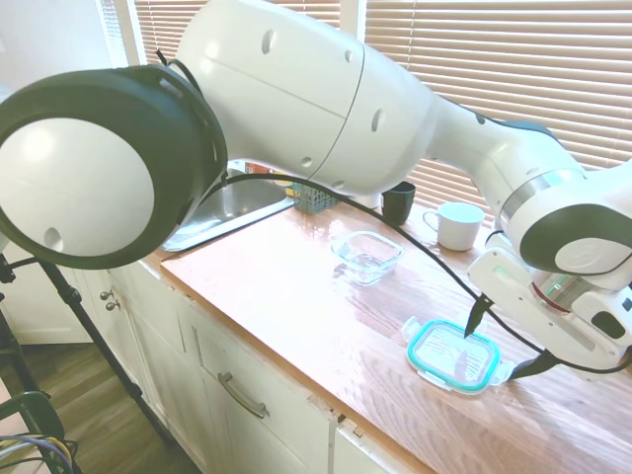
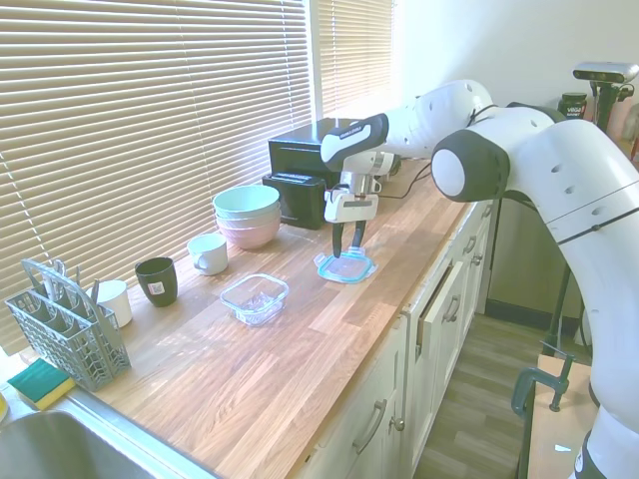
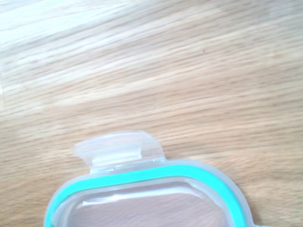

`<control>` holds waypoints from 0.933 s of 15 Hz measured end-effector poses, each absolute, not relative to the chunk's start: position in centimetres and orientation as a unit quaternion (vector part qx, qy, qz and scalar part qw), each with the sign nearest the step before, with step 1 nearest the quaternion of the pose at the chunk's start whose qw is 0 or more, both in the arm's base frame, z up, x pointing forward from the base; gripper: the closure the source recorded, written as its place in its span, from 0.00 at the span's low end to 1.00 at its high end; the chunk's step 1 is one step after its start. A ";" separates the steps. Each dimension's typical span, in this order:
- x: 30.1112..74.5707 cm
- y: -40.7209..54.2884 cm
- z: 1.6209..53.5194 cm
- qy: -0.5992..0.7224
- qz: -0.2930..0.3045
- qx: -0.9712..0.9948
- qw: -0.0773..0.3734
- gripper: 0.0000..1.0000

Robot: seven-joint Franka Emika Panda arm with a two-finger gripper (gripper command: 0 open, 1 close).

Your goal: Cover the lid of the food container

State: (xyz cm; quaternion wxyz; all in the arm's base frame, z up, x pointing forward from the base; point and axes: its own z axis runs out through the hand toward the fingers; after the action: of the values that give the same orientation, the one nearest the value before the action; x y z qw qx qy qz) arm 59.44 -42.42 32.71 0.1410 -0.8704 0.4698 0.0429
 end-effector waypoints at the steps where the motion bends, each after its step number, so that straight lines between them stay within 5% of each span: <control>1: 59.3 -42.8 32.6 0.472 0.044 -0.868 0.146 1.00; 14: 58.1 -45.3 31.1 0.482 0.064 -0.854 0.188 1.00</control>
State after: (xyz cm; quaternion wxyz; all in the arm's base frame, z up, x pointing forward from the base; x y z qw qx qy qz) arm 58.08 -45.33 31.15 0.1878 -0.8535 0.4819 0.0637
